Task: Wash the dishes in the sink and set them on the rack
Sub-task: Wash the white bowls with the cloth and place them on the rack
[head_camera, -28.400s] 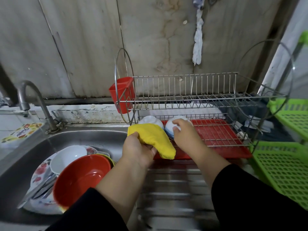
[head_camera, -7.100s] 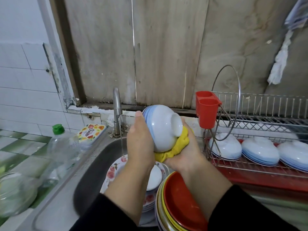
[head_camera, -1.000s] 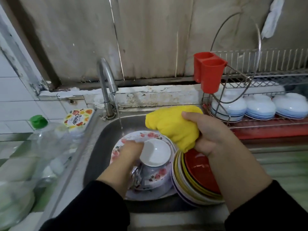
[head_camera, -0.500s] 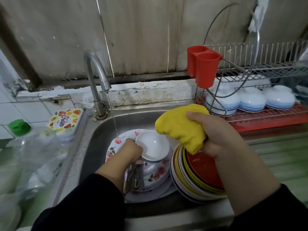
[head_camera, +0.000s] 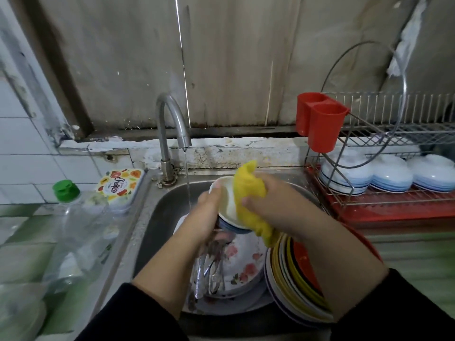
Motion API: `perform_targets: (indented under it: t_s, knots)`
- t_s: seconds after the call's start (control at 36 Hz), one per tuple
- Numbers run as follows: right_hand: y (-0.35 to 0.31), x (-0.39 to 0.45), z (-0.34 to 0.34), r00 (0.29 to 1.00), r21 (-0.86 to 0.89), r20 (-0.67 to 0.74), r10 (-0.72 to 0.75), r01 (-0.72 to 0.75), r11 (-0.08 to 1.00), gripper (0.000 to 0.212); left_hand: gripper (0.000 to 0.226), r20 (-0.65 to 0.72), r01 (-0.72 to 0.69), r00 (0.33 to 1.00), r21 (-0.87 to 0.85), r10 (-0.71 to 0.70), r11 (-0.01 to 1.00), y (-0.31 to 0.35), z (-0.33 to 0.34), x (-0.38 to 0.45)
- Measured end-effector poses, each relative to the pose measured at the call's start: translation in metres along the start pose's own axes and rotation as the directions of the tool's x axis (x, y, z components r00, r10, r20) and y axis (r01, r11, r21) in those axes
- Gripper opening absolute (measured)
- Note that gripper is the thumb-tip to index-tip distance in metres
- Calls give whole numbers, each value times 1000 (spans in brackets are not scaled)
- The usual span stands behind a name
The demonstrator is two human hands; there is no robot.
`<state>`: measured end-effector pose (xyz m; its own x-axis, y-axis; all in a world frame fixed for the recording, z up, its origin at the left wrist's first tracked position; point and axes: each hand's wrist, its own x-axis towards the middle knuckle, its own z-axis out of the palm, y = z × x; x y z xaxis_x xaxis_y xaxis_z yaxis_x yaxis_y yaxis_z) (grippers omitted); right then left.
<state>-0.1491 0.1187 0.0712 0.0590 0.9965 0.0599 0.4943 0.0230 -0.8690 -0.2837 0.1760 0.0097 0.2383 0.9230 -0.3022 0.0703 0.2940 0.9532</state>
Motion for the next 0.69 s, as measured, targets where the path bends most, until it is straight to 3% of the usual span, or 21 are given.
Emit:
perform_targets:
  t_s: [0.08,0.17,0.22,0.28,0.33,0.36,0.42,0.47,0.53,0.56,0.61,0.64,0.67,0.69]
  knots:
    - [-7,5,24,970,-293,244,6,68,954,22,58,-20,-89,995,157,93,984,7,1,-4]
    - [-9,6,24,938,-351,345,-42,171,921,17,59,-30,-73,996,138,78,988,12,-4,-4]
    - [-8,9,17,913,-451,405,51,151,880,16,54,-20,-58,998,165,62,985,14,-3,-8]
    - [-6,12,16,914,-642,386,123,171,747,24,52,-37,-87,994,259,100,962,14,-2,-8]
    - [4,18,18,953,-789,301,26,234,568,25,53,-30,-128,989,270,142,954,17,0,-12]
    - [8,21,21,966,-798,246,-78,248,550,23,52,-8,-135,990,228,140,964,22,0,-14]
    - [8,25,23,953,-642,132,-272,291,709,13,48,39,-117,993,143,113,983,29,0,-15]
    - [0,25,23,923,-407,208,-323,382,830,16,49,52,-89,995,138,83,986,37,-3,-13]
    - [-10,16,18,907,-320,342,-245,358,877,13,57,44,-80,996,182,73,980,40,-6,-12]
    - [-13,14,13,885,-359,425,-191,359,862,13,61,44,-83,996,229,75,970,39,-7,-9]
    - [-11,13,4,862,-607,506,-25,376,700,12,62,53,-94,995,305,82,948,38,-7,-8]
    - [-9,17,2,879,-727,475,38,368,580,13,62,59,-104,994,313,90,944,39,-5,-10]
    - [-8,20,-1,920,-788,392,27,320,526,17,65,68,-111,993,300,94,948,39,-4,-10]
    - [-8,23,0,952,-796,303,-47,279,537,20,70,82,-112,992,272,93,956,41,-2,-8]
